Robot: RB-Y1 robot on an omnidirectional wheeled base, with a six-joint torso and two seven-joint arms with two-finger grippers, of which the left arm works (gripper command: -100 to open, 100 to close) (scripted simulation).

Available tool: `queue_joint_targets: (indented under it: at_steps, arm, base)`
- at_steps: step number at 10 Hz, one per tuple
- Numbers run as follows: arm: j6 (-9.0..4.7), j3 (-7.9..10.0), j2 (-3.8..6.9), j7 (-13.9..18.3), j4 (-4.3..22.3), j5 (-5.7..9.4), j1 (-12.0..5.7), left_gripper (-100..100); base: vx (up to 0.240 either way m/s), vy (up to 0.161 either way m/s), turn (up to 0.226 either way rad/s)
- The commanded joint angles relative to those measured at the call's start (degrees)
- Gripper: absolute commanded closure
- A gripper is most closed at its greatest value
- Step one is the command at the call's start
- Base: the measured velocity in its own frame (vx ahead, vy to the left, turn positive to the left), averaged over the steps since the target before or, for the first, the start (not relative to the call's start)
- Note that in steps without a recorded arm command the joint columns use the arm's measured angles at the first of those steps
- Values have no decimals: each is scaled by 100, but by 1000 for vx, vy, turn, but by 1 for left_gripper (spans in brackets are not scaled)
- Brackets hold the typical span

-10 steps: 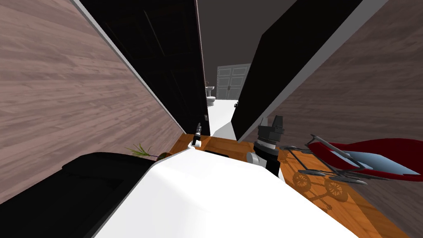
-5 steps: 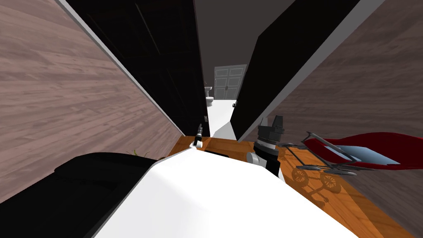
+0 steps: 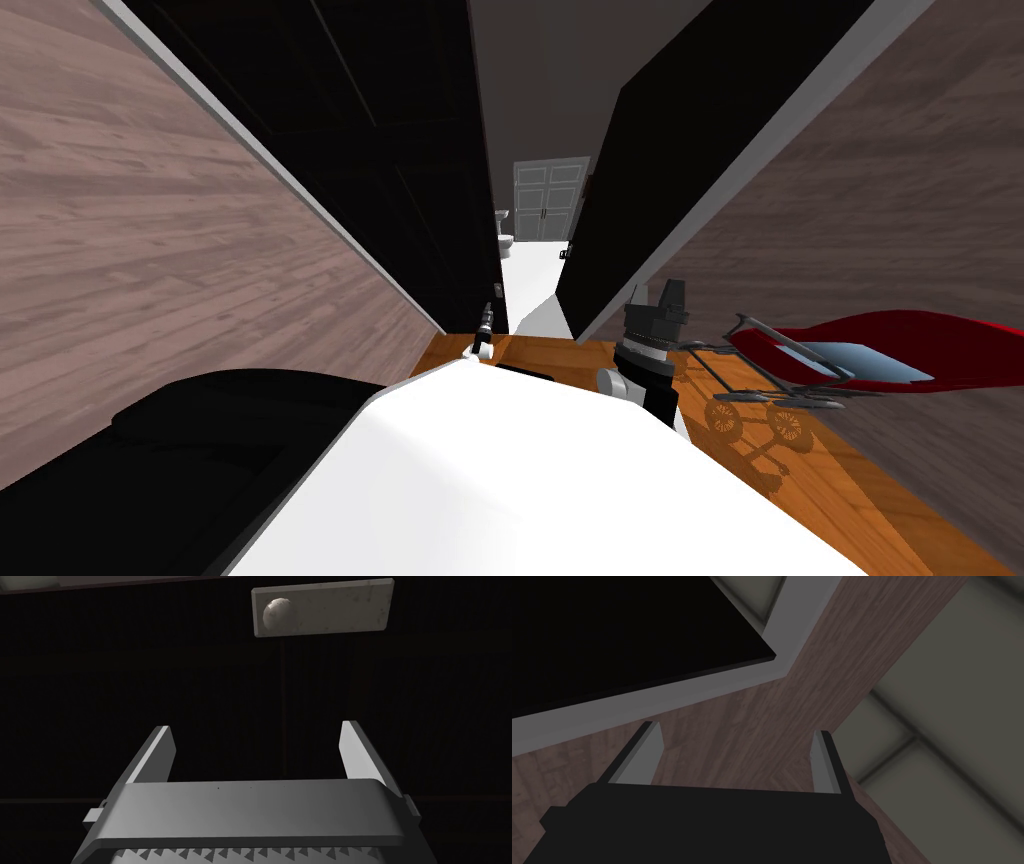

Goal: Push the door open

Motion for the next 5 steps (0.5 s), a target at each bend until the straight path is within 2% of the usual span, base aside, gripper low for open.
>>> queue_joint_targets:
  at_steps: [1, 2, 4, 5]
  arm:
    - [-62, 14, -42, 12, 214, 14, -86, -100]
    - [-62, 14, -42, 12, 214, 14, -86, -100]
    - [-103, 25, -93, 19, 400, 26, -163, -100]
    - [-100, 22, -64, 26, 368, 23, -149, -100]
  base:
    - [44, 64, -66]
    - [26, 41, -29]
    - [16, 33, -45]
    - [13, 23, -18]
